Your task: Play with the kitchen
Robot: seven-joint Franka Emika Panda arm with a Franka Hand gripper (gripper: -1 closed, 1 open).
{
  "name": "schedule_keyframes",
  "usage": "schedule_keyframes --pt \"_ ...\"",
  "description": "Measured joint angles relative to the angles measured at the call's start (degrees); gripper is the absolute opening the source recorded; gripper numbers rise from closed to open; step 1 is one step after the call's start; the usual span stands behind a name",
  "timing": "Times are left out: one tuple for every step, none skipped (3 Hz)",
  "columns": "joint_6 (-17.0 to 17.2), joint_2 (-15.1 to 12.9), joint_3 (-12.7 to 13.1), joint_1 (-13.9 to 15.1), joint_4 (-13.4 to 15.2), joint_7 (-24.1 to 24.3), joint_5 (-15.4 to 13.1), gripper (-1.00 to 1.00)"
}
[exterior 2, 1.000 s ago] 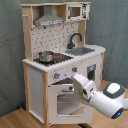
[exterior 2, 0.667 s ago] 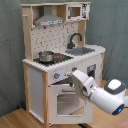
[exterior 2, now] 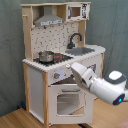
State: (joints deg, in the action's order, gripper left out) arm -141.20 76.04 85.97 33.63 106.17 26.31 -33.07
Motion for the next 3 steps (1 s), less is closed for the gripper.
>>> schedule_keyframes --pt "0.1 -2.1 -1.3 0.1 0.1 -6.2 0.3 1.00" --pt "0.4 -4.4 -2.6 0.2 0.1 -11.6 0.5 1.00" --pt "1.1 -6.8 -4.0 -0.1 0.1 -16.5 0.7 1.00"
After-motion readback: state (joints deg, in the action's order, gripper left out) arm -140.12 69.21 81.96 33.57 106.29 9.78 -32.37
